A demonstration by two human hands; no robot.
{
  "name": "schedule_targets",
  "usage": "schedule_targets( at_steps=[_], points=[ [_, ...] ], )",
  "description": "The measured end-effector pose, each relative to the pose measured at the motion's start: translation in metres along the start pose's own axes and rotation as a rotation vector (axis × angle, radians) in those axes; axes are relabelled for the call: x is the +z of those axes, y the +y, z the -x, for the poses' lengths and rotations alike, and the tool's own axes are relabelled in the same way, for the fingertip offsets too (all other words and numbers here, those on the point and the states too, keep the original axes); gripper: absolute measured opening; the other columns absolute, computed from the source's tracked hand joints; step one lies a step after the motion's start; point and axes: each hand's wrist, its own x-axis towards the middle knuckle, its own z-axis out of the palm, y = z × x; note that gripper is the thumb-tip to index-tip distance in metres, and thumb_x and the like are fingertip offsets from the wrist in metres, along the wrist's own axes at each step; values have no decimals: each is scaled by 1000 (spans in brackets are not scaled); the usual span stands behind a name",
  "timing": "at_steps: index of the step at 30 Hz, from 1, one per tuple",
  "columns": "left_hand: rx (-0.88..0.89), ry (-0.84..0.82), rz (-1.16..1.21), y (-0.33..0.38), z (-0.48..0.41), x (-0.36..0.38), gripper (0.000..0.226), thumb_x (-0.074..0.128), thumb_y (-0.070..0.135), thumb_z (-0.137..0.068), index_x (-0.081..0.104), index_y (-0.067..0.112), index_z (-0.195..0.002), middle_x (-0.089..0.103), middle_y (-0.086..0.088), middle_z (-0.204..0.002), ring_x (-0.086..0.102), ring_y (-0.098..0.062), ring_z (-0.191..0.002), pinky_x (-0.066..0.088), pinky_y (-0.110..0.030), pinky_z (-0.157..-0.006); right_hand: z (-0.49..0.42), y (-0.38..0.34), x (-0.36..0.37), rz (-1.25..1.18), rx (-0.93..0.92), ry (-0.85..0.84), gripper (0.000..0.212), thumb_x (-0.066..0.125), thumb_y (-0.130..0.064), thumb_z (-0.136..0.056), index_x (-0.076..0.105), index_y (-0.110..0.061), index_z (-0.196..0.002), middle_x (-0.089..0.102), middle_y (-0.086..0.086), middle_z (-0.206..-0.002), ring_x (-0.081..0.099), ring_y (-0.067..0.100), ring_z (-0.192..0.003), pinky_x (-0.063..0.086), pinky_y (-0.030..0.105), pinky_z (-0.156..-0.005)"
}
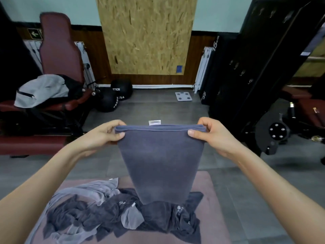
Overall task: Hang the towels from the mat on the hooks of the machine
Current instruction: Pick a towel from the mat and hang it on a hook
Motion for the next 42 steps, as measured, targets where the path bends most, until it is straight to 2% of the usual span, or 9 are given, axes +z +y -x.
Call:
schedule_targets(
  at_steps=[5,8,10,16,22,25,29,35,42],
  points=[
    [15,-34,61,13,-21,11,70,83,58,-49,58,12,-97,65,-1,-84,62,-10,-76,53,-24,-63,7,-8,-25,-197,-128,132,17,70,-14,-79,57,-8,-89,67,-11,-75,62,3,-71,47,16,-63],
    [48,-26,70,25,-34,21,44,79,42,-66,57,13,-91,66,5,-73,62,-5,-65,49,-19,-53,19,40,-21,-193,113,-76,51,80,-7,-65,61,-10,-112,70,-1,-108,65,13,-101,53,29,-84],
    [25,29,25,25,-44,27,7,62,19,-87,57,15,-90,64,10,-68,60,-2,-62,47,-19,-54,27,83,-2,-154,291,-70,36,74,5,-72,66,-3,-105,72,2,-100,67,20,-95,53,31,-83],
    [-312,175,-34,-7,-63,16,13,52,6,-93,64,7,-97,68,-5,-79,66,-11,-62,54,-26,-55,26,122,27,-274,363,192,21,67,3,-79,64,13,-98,71,15,-86,65,19,-77,52,28,-72],
    [-728,132,-113,-40,-65,22,11,45,2,-94,55,3,-91,66,-11,-66,64,-21,-55,54,-34,-54,22,107,22,66,140,141,20,62,-7,-88,57,-26,-83,62,-22,-69,52,-10,-66,39,11,-63],
    [-647,86,-36,-40,-68,17,13,44,11,-97,56,11,-102,64,-8,-91,59,-21,-79,47,-36,-70,21,106,17,173,93,130,17,58,-15,-92,53,-30,-85,61,-21,-72,50,-8,-66,39,12,-65],
    [-532,108,382,-45,-72,18,22,45,24,-95,60,11,-105,72,-6,-83,70,-20,-70,58,-35,-62,14,99,5,110,73,201,7,58,-12,-91,60,-10,-98,66,9,-89,54,4,-76,44,22,-72],
    [-312,68,689,-70,-70,41,44,93,16,-31,74,9,-70,71,0,-75,67,-11,-72,53,-21,-70,3,73,-4,-235,256,238,11,56,-15,-93,65,-15,-99,71,6,-96,66,17,-90,52,32,-82],
    [-183,449,590,-101,-95,72,10,56,-5,-87,61,2,-91,73,1,-76,70,-9,-73,55,-19,-63,6,49,-3,-287,303,176,14,55,-12,-93,66,-16,-100,72,4,-95,68,17,-90,52,32,-83]
  ],
)
